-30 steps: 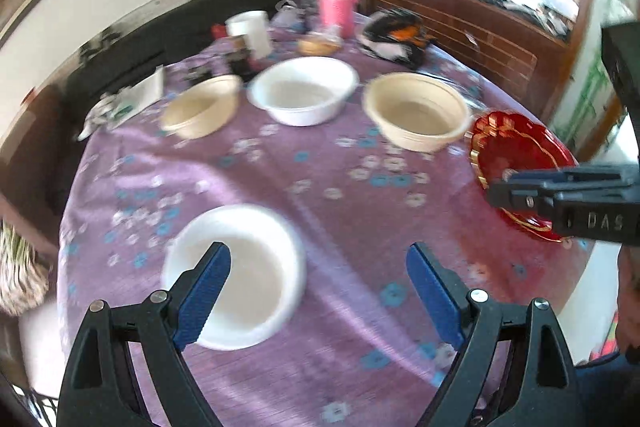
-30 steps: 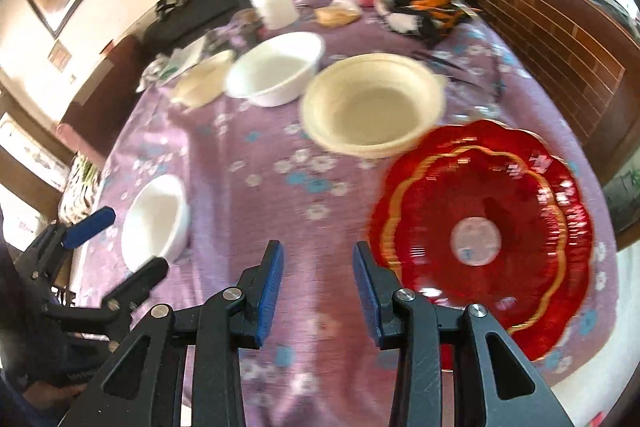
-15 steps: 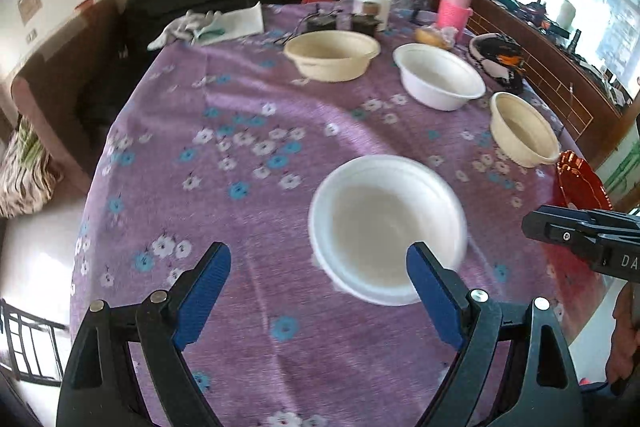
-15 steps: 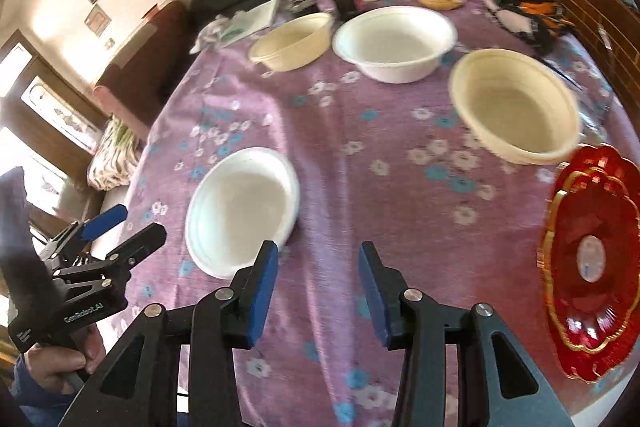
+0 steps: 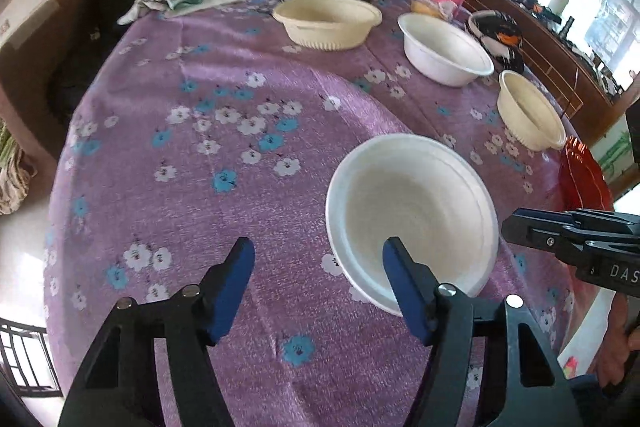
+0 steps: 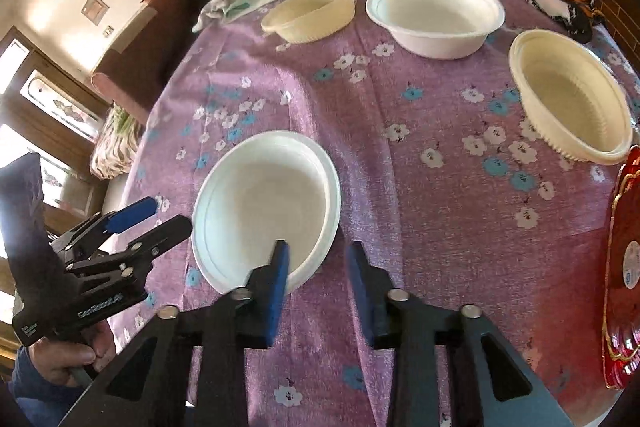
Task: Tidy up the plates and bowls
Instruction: 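Move the left gripper to the white shallow bowl on the tablecloth, then close the left gripper on the rim of the white bowl, then lift the white bowl with the left gripper and carry it toward the red plates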
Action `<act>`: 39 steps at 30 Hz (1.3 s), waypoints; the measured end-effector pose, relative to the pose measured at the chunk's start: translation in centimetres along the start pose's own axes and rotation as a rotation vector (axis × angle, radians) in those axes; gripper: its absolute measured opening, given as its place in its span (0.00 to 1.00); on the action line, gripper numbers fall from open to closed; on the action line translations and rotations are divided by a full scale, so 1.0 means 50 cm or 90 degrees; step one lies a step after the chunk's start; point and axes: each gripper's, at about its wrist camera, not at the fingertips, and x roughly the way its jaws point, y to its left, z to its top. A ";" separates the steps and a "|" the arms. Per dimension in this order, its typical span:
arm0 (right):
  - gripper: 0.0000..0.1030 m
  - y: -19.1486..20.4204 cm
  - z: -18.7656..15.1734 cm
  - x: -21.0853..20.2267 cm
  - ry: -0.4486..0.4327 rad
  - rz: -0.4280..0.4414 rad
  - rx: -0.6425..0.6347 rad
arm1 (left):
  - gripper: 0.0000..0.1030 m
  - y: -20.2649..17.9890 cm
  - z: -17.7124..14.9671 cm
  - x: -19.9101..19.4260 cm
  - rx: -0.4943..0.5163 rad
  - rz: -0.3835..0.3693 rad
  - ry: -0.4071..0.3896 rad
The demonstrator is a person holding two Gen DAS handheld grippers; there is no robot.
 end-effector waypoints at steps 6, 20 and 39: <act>0.24 0.000 0.004 0.020 0.015 -0.020 0.004 | 0.48 -0.007 0.008 0.037 0.028 -0.014 0.019; 0.12 0.021 -0.009 0.016 0.014 -0.015 -0.025 | 0.25 -0.041 -0.011 0.014 0.087 -0.012 0.013; 0.13 0.058 -0.050 0.038 0.080 0.019 -0.103 | 0.46 -0.007 -0.103 -0.029 -0.019 0.037 0.022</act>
